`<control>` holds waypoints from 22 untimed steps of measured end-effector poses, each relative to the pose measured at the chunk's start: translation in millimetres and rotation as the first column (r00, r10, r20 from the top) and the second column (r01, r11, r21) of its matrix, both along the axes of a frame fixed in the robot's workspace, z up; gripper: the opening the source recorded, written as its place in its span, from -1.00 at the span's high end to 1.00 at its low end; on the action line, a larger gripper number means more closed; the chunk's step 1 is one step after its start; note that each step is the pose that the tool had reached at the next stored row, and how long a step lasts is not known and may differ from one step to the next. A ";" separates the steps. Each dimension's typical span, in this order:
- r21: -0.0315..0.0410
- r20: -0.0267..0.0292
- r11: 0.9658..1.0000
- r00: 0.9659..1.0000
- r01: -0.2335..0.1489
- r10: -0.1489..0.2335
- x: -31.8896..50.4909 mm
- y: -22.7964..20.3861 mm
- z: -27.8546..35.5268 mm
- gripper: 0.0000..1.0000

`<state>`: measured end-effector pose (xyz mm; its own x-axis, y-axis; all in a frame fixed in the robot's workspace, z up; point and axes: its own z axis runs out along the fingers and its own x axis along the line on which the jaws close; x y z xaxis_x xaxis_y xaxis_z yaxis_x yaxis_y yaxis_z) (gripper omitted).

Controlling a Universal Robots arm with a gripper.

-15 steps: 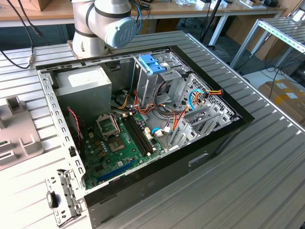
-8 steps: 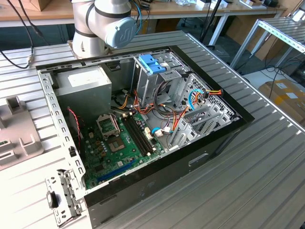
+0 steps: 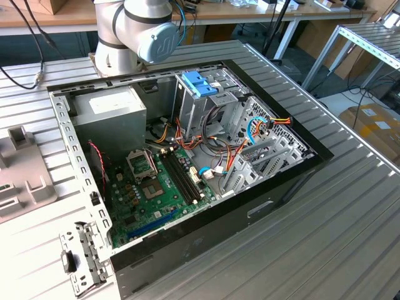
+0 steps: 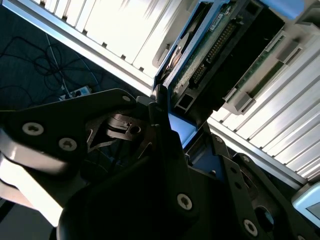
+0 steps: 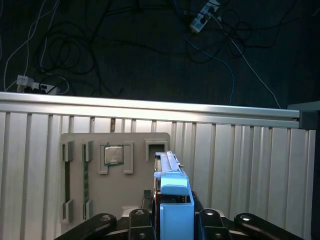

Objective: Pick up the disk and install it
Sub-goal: 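Pick up the disk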

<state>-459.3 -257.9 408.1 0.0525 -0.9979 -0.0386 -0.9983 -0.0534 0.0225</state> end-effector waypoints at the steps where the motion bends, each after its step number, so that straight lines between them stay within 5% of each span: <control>1: 0.000 0.000 1.000 1.000 0.000 0.000 0.0 0.0 0.9 0.26; 22: 0.000 0.000 1.000 1.000 0.000 0.000 0.0 0.0 11.3 0.26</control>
<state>-459.3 -257.9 419.4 0.0525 -0.9979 -0.0388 -0.9983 -0.0534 0.0226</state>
